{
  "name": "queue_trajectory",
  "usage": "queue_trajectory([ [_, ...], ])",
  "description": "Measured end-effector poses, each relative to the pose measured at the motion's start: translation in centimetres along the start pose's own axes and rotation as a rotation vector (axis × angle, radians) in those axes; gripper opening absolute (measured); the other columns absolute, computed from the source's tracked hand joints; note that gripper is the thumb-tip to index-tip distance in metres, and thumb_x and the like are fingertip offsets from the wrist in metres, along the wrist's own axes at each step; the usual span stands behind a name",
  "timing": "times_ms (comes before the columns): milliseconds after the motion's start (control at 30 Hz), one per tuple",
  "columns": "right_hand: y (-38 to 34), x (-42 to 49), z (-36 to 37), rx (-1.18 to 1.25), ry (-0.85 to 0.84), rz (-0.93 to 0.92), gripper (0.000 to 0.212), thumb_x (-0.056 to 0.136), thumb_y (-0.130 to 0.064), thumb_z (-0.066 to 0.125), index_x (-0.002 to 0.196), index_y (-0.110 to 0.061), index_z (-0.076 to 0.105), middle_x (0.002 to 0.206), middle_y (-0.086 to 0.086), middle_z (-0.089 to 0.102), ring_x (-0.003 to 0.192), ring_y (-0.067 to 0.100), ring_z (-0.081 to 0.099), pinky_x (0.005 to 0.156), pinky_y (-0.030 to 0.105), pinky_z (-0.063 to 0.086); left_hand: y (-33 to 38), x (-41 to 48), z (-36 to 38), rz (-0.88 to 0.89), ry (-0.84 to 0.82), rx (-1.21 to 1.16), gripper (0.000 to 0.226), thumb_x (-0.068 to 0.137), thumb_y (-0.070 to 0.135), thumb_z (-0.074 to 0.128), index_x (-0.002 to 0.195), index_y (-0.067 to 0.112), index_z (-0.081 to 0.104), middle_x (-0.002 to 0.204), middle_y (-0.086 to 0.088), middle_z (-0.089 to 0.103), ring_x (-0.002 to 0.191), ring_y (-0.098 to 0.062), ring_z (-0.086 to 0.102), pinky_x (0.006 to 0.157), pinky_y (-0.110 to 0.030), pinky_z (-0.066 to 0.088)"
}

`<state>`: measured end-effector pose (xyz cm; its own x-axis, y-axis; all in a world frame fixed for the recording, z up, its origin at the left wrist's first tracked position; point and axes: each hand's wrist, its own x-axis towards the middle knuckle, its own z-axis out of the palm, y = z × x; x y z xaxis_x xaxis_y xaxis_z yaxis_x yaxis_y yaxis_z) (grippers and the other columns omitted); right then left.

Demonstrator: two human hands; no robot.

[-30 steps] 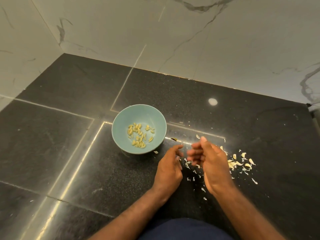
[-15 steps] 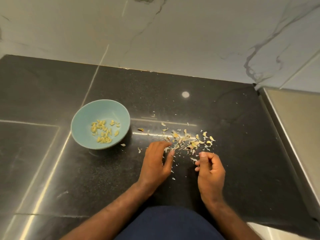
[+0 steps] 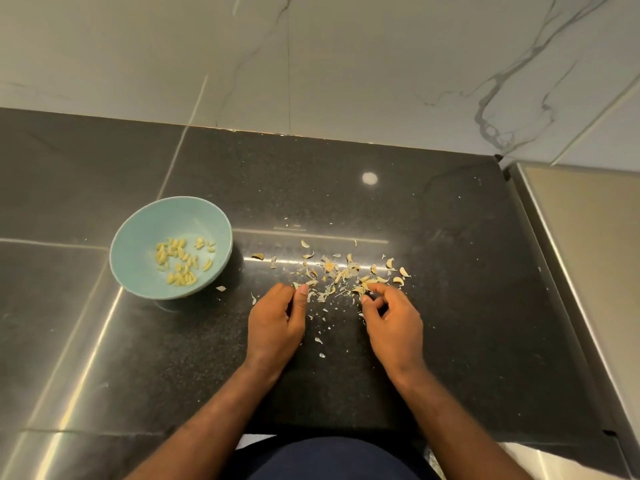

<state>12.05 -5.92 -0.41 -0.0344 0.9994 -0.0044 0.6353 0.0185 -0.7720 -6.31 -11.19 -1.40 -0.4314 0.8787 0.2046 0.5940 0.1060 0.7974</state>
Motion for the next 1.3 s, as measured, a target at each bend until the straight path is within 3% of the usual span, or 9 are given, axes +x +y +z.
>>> queue_trajectory([
  [133, -0.2, 0.6, 0.2, -0.129, -0.023, -0.067, 0.024, 0.096, -0.03, 0.064, 0.119, -0.032, 0.069, 0.084, -0.016, 0.056, 0.071, 0.006, 0.054, 0.069, 0.034, 0.052, 0.1, 0.0, 0.0, 0.001, -0.007, 0.025, 0.043, 0.097, 0.041, 0.049, 0.062, 0.016, 0.045, 0.058, 0.004, 0.042, 0.051, -0.012, 0.038, 0.048, -0.031, 0.034],
  [300, 0.1, 0.9, 0.2, -0.173, -0.099, -0.138, 0.008, 0.097, -0.026, 0.062, 0.099, -0.029, 0.069, 0.087, -0.016, 0.059, 0.07, 0.006, 0.054, 0.062, 0.028, 0.043, 0.1, -0.1, 0.0, -0.014, -0.029, 0.105, 0.043, 0.097, 0.04, 0.05, 0.062, 0.017, 0.046, 0.058, 0.005, 0.043, 0.051, -0.013, 0.04, 0.047, -0.03, 0.034],
  [433, 0.8, 0.9, 0.0, -0.065, -0.074, -0.149, 0.002, 0.095, -0.024, 0.065, 0.096, -0.024, 0.067, 0.084, -0.019, 0.059, 0.061, -0.003, 0.048, 0.06, 0.028, 0.044, 0.6, -0.1, 0.1, -0.003, -0.034, 0.183, 0.041, 0.097, 0.043, 0.046, 0.062, 0.023, 0.04, 0.058, 0.008, 0.04, 0.05, -0.012, 0.038, 0.047, -0.025, 0.03],
  [633, 1.3, 0.6, -0.1, 0.078, -0.089, -0.167, 0.007, 0.089, -0.012, 0.07, 0.09, -0.018, 0.065, 0.079, -0.012, 0.063, 0.059, 0.009, 0.056, 0.057, 0.035, 0.054, 0.5, -0.3, 0.3, -0.035, -0.046, 0.225, 0.04, 0.098, 0.043, 0.047, 0.067, 0.017, 0.051, 0.062, 0.006, 0.046, 0.054, -0.012, 0.044, 0.049, -0.03, 0.038],
  [800, 0.9, 0.1, 0.3, 0.21, -0.085, -0.048, 0.019, 0.087, -0.003, 0.072, 0.096, -0.019, 0.069, 0.065, -0.011, 0.057, 0.052, 0.008, 0.048, 0.053, 0.018, 0.046, 0.5, -0.4, 0.2, -0.044, -0.056, 0.154, 0.022, 0.098, 0.031, 0.057, 0.081, 0.017, 0.062, 0.068, 0.01, 0.052, 0.059, -0.008, 0.049, 0.052, -0.03, 0.044],
  [967, -0.7, -0.9, 1.0, 0.278, -0.047, 0.03, 0.016, 0.092, -0.01, 0.069, 0.103, -0.022, 0.073, 0.075, -0.01, 0.062, 0.056, 0.004, 0.048, 0.053, 0.015, 0.044, 0.3, -0.2, 0.0, -0.08, -0.071, 0.059, 0.016, 0.097, 0.025, 0.062, 0.082, 0.019, 0.063, 0.067, 0.012, 0.053, 0.059, -0.008, 0.05, 0.054, -0.034, 0.045],
  [1067, -1.7, -1.5, 1.4, 0.259, -0.059, 0.038, 0.014, 0.092, -0.015, 0.07, 0.097, -0.028, 0.071, 0.077, -0.011, 0.064, 0.058, 0.005, 0.052, 0.054, 0.016, 0.044, 0.3, -0.2, -0.1, -0.07, -0.086, 0.022, 0.009, 0.096, 0.025, 0.063, 0.087, 0.021, 0.065, 0.069, 0.016, 0.054, 0.061, -0.006, 0.051, 0.055, -0.028, 0.044],
  [1133, -2.4, -1.8, 1.8, 0.245, -0.072, 0.015, 0.012, 0.091, -0.015, 0.071, 0.097, -0.026, 0.073, 0.081, -0.011, 0.067, 0.064, 0.007, 0.058, 0.058, 0.02, 0.05, 0.4, -0.2, -0.3, -0.058, -0.109, 0.026, 0.007, 0.094, 0.028, 0.064, 0.1, 0.023, 0.067, 0.074, 0.019, 0.056, 0.065, -0.004, 0.054, 0.058, -0.023, 0.043],
  [1300, -3.5, -2.1, 2.9, 0.201, -0.131, -0.159, 0.023, 0.093, -0.014, 0.069, 0.115, -0.014, 0.075, 0.1, -0.008, 0.071, 0.094, 0.004, 0.067, 0.084, 0.018, 0.054, 0.4, 0.0, -0.7, -0.026, -0.249, 0.032, 0.044, 0.092, 0.029, 0.066, 0.134, 0.028, 0.053, 0.103, 0.017, 0.058, 0.07, 0.0, 0.052, 0.071, -0.026, 0.049],
])
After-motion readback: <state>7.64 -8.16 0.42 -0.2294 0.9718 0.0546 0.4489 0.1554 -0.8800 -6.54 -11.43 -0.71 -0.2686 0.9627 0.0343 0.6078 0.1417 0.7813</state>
